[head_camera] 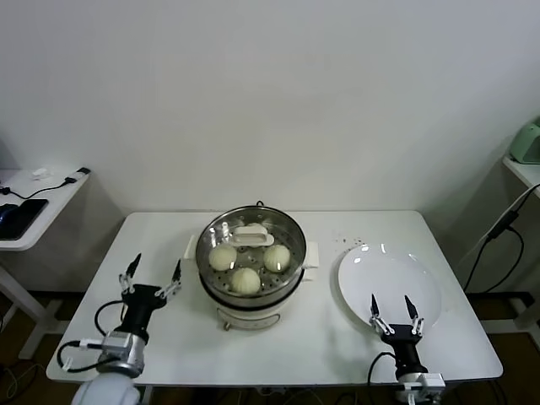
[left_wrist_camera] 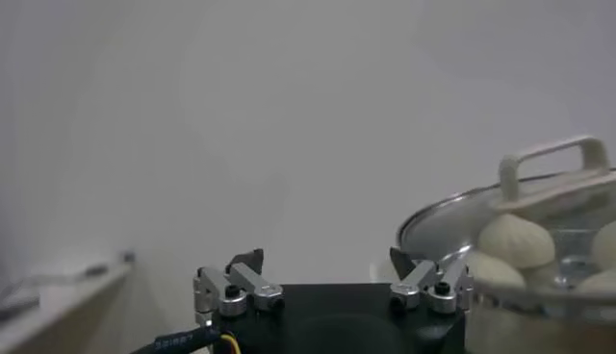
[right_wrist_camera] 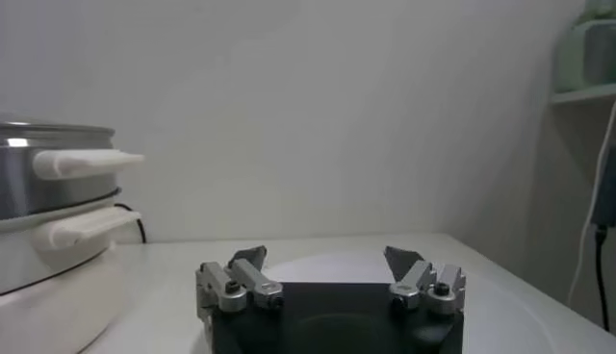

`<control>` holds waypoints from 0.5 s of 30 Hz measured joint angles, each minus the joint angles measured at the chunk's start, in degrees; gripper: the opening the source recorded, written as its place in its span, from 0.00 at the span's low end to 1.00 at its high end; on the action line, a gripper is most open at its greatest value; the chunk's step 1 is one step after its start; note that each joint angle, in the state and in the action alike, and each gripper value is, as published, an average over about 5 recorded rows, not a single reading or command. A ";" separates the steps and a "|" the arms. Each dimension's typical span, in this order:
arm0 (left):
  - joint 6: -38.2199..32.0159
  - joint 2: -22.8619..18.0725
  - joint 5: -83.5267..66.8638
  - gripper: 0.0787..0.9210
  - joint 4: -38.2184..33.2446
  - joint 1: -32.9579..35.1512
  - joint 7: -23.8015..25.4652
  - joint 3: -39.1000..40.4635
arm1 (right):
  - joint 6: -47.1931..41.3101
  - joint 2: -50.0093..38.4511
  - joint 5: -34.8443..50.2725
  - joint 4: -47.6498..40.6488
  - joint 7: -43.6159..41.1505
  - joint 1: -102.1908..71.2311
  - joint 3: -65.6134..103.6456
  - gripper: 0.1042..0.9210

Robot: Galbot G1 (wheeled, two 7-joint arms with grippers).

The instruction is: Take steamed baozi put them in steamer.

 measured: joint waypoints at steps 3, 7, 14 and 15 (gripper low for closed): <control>-3.76 -0.04 -4.01 0.88 3.27 0.84 0.31 -0.84 | -0.02 0.04 0.40 -0.32 0.04 0.01 0.03 0.88; -8.01 -0.19 -7.45 0.88 7.40 1.65 0.85 -1.42 | -0.09 -0.18 0.79 -0.60 0.05 -0.16 -0.15 0.88; -12.97 -0.81 -10.22 0.88 12.13 2.73 1.49 -1.67 | -0.18 -0.47 1.00 -0.77 0.00 -0.29 -0.39 0.88; -13.42 -0.92 -10.47 0.88 12.54 2.80 1.54 -1.72 | -0.21 -0.50 1.01 -0.76 -0.02 -0.28 -0.44 0.88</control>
